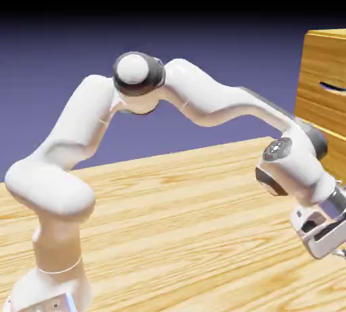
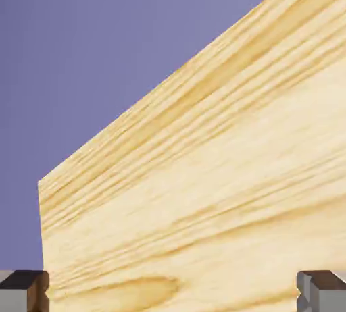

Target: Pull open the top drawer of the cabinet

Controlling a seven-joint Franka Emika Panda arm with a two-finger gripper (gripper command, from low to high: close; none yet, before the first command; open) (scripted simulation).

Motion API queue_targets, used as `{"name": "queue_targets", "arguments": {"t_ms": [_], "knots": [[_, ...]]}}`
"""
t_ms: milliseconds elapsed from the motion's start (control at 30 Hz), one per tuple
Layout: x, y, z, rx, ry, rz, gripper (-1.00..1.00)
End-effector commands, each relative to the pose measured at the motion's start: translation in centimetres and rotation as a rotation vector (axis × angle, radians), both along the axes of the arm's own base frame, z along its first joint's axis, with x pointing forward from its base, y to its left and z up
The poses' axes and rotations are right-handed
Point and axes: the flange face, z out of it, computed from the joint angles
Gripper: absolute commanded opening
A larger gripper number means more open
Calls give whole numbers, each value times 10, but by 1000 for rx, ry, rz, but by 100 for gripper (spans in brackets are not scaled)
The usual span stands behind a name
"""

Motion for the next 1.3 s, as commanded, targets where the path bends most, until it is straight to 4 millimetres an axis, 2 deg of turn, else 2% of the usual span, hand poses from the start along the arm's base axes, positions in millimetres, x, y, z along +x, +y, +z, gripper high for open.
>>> {"name": "queue_targets", "arguments": {"t_ms": [0,167,267,333,433,533,700,733,767,1133,1167,1267], "knots": [[7,2,8,-12,-34,-10,0],[46,31,50,-70,-216,-11,0],[73,64,76,-98,-328,29,0],[92,94,91,-111,-400,72,0],[120,148,110,-120,-502,161,0],[146,214,122,-114,-591,275,0],[176,347,119,-68,-695,510,0],[179,366,117,-59,-704,543,0],[179,366,117,-59,-704,543,0],[229,366,117,-59,-704,543,0],[229,366,117,-59,-704,543,-100],[221,366,117,-59,-704,543,-100]]}}
